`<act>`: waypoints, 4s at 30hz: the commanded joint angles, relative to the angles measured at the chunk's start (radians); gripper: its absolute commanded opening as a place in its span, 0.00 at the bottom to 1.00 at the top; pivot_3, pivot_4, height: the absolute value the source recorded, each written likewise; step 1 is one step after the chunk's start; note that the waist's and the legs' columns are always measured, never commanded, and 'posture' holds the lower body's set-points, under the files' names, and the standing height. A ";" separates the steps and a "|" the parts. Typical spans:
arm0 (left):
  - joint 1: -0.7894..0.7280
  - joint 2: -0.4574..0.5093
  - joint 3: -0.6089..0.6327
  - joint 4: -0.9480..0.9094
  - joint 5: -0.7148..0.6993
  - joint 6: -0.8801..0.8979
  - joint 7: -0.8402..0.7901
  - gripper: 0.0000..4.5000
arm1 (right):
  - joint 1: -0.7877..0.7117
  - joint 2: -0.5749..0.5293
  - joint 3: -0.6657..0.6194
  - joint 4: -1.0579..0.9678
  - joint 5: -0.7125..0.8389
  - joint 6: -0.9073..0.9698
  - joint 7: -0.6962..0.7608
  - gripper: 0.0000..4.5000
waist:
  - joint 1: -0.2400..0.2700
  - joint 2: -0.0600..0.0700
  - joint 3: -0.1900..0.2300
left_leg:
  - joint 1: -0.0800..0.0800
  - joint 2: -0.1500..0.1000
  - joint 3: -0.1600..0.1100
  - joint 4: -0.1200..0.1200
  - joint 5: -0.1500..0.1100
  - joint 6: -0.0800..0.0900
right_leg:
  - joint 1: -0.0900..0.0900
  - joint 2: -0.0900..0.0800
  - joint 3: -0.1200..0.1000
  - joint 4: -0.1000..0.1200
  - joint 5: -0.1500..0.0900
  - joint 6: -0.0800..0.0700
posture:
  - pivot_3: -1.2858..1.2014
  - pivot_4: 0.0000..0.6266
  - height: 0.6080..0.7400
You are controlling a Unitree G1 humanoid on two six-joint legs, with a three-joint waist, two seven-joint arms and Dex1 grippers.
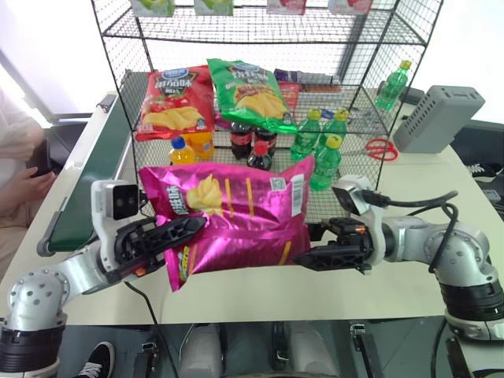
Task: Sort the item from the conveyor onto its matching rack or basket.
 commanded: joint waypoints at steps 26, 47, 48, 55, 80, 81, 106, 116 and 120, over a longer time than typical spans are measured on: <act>-0.011 -0.037 0.098 0.047 0.153 -0.031 0.046 0.30 | 0.010 -0.040 0.013 -0.033 -0.136 -0.112 0.036 0.03 | 0.001 0.000 0.000 | -0.001 0.000 0.000 0.000 0.000 0.000 | 0.000 0.000 0.000 -0.001 0.000 0.000 | 0.52 0.24 0.98; -0.105 -0.094 0.037 0.066 0.619 -0.267 -0.064 1.00 | 0.061 -0.113 -0.419 0.066 -0.537 -0.804 -0.112 0.03 | 0.003 0.000 0.001 | -0.005 -0.001 0.000 0.000 0.000 0.000 | -0.003 -0.001 -0.001 -0.004 0.000 0.000 | 0.52 0.24 0.98; -0.118 -0.100 0.027 0.073 0.635 -0.273 -0.067 1.00 | 0.043 -0.107 -0.406 0.096 -0.607 -0.893 -0.124 0.03 | 0.003 0.000 0.001 | -0.006 -0.001 0.000 0.000 0.000 0.000 | -0.003 -0.001 -0.001 -0.004 0.000 0.001 | 0.52 0.24 0.98; -0.124 -0.108 -0.007 0.077 0.735 -0.325 -0.111 1.00 | 0.030 -0.108 -0.345 0.259 -0.939 -1.370 -0.174 0.03 | -0.001 0.001 0.001 | -0.005 0.000 0.001 0.000 0.000 0.000 | -0.004 0.000 -0.001 -0.003 0.000 0.001 | 0.52 0.24 0.98; -0.120 -0.187 -0.014 -0.061 0.877 -0.511 -0.057 1.00 | -0.147 -0.076 -0.061 0.269 -1.824 -1.269 -0.777 0.03 | -0.032 0.003 0.002 | -0.002 0.000 0.002 0.000 0.003 -0.005 | -0.003 0.000 0.000 0.000 0.000 0.001 | 0.52 0.24 0.98; -0.119 -0.189 -0.016 -0.061 0.881 -0.513 -0.057 1.00 | -0.149 -0.069 -0.051 0.264 -1.828 -1.252 -0.775 0.03 | -0.032 0.003 0.002 | -0.002 0.000 0.002 0.000 0.003 -0.005 | -0.003 0.000 0.000 0.000 0.000 0.001 | 0.52 0.24 0.98; -0.098 -0.214 -0.034 -0.073 0.904 -0.532 -0.039 1.00 | -0.289 0.009 0.078 0.406 -1.839 -1.137 -0.864 0.03 | -0.023 0.003 0.002 | -0.005 0.000 0.001 0.000 0.002 -0.004 | -0.004 -0.001 -0.001 -0.001 0.000 0.001 | 0.52 0.24 0.98; -0.084 -0.218 -0.040 -0.084 0.906 -0.534 -0.033 1.00 | -0.325 0.010 0.086 0.483 -1.818 -1.153 -0.883 0.03 | -0.023 0.003 0.002 | -0.005 0.000 0.001 0.000 0.002 -0.004 | -0.004 -0.001 -0.001 -0.001 0.000 0.001 | 0.52 0.24 0.98; -0.074 -0.217 -0.042 -0.092 0.907 -0.532 -0.029 1.00 | -0.326 0.021 0.074 0.468 -1.763 -1.152 -0.852 0.34 | -0.023 0.003 0.002 | -0.005 0.000 0.001 0.000 0.002 -0.004 | -0.004 -0.001 -0.001 -0.001 0.000 0.001 | 0.52 0.24 0.98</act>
